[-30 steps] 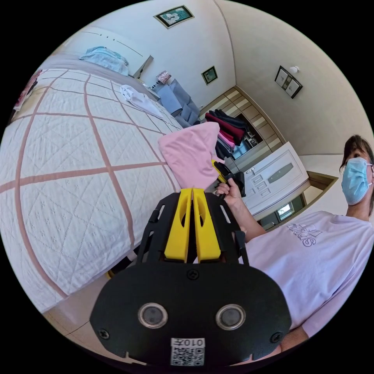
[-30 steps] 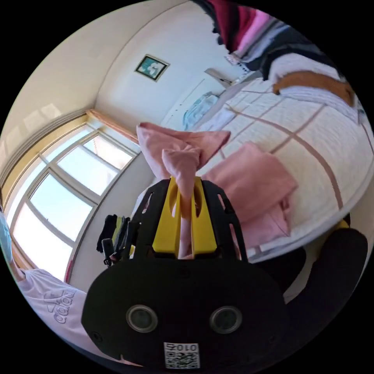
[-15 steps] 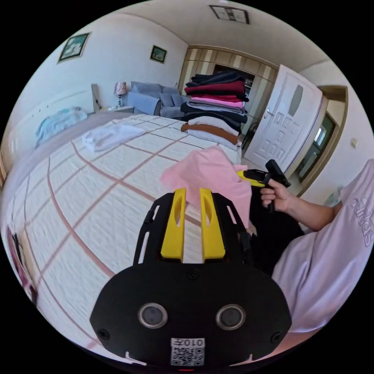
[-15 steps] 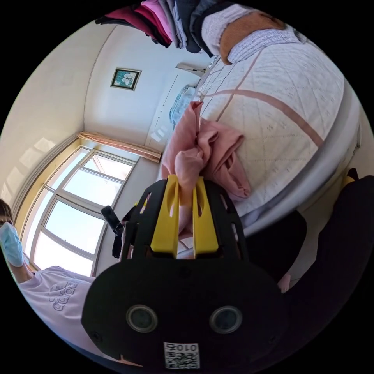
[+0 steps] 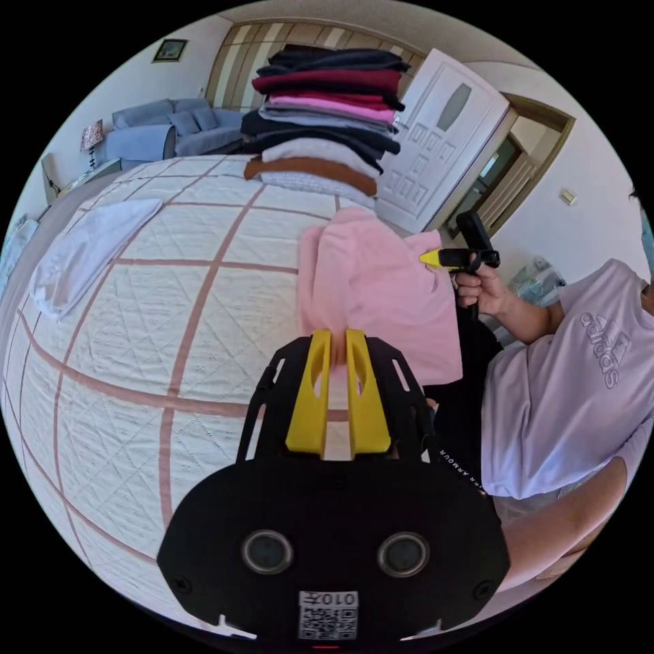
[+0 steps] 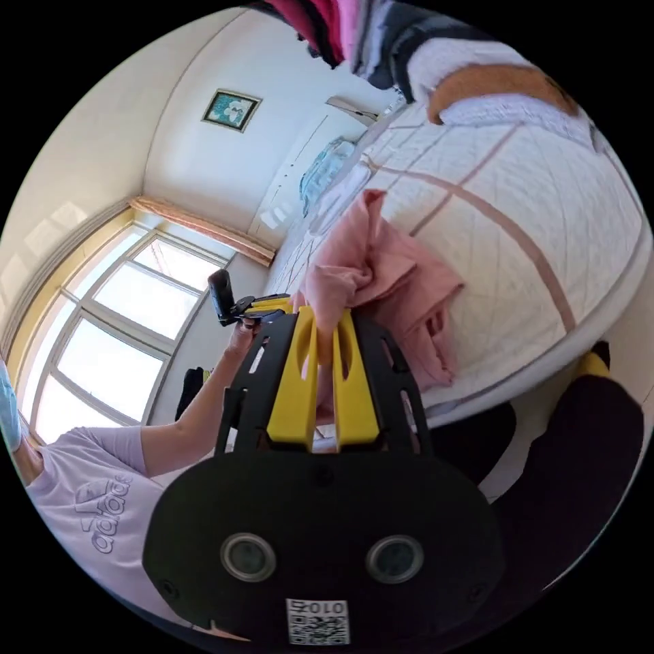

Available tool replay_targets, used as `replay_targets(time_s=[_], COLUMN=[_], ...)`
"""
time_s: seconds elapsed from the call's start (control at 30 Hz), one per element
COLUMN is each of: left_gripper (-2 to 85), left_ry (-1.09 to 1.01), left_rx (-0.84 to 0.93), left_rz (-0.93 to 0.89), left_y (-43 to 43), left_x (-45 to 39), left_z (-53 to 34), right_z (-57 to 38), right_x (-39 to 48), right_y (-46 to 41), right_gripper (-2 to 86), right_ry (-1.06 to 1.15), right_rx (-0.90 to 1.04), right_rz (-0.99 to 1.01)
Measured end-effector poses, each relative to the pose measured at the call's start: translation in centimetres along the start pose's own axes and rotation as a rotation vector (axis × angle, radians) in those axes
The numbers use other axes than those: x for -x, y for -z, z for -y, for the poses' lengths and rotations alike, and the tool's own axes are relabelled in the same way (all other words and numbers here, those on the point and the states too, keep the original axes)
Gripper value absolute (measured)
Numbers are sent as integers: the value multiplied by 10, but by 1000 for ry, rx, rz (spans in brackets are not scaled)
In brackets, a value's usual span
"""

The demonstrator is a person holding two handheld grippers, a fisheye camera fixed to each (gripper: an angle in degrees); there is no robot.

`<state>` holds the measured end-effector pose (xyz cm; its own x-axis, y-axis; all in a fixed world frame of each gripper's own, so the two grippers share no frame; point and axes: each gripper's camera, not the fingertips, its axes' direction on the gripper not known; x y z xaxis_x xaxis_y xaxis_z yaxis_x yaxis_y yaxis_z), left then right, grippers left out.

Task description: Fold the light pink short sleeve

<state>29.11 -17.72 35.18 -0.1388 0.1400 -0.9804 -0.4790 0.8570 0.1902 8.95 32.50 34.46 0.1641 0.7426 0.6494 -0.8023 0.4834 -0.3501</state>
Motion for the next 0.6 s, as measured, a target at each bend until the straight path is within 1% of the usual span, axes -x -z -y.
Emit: replay_targets(time_s=[0.03,0.07,0.1,0.13,0.2,0.23,0.33,0.43,0.5,0.6], left_gripper=[55,49,43,41,35,33,31,32,34,37], left_ry=[10,22,32,41,101,124,162,157,170,214], left_rx=[-19,-62,-104,-105,-2,7,-2,59,64,83], left_rz=[-15,-64,-119,-124,-118,-131,-197,-216,-277,-309], left_y=[1,2,1,-2,-26,-30,-39,-50,-56,-64], left_x=[3,8,13,16,28,32,44,48,55,61], left_z=[-4,-12,-19,-21,-24,-25,-22,-13,-10,-9], right_z=[-2,-4,-10,-18,-36,-45,-50,-51,-54,-54], right_x=[11,11,0,-23,-55,-65,-71,-75,-76,-70], right_y=[16,22,25,13,-9,-14,-13,-5,0,3], right_gripper=[52,52,52,52,54,56,59,68,69,63], right_ry=[61,62,5,-108,-239,-266,-260,-272,-285,-280], right_rx=[-70,-89,-72,6,124,107,76,61,43,63], right_rz=[-9,-18,-24,-34,21,54,110,131,128,73])
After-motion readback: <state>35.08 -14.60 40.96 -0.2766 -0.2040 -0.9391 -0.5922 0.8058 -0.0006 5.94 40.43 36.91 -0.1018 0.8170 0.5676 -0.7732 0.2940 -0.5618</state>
